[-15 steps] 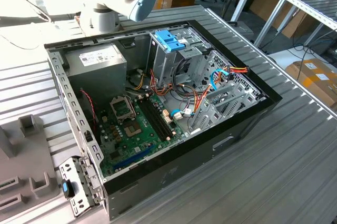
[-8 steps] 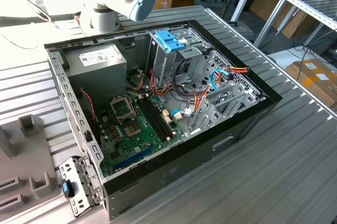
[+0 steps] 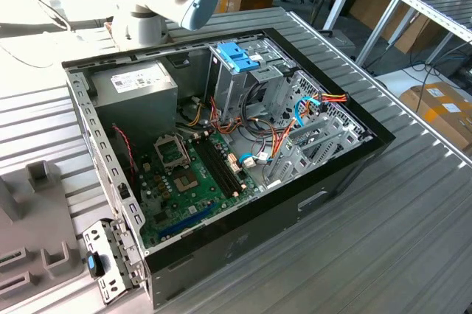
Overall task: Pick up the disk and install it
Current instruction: 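Pick up the disk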
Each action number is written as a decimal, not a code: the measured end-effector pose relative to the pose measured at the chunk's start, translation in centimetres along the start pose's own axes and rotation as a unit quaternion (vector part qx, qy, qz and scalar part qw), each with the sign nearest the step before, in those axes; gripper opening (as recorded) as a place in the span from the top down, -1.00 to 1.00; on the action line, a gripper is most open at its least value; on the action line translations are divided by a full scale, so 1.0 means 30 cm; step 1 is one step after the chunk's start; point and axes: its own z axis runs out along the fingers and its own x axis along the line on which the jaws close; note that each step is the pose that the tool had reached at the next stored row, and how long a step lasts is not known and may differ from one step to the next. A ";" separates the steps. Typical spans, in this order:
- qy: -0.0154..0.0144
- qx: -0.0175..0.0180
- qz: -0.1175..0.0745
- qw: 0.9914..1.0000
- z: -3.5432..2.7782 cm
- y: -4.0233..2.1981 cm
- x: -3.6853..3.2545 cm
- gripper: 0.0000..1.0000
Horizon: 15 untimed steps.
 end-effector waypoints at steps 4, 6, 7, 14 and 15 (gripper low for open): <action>0.000 0.000 0.000 1.000 -0.009 0.001 0.000 0.25; 0.000 0.000 0.000 1.000 -0.012 0.001 0.000 0.25; 0.000 0.000 0.000 1.000 -0.014 0.001 0.000 0.25; 0.000 0.000 0.000 1.000 -0.025 0.001 -0.001 0.25; 0.000 0.000 0.000 1.000 -0.026 0.001 -0.001 0.25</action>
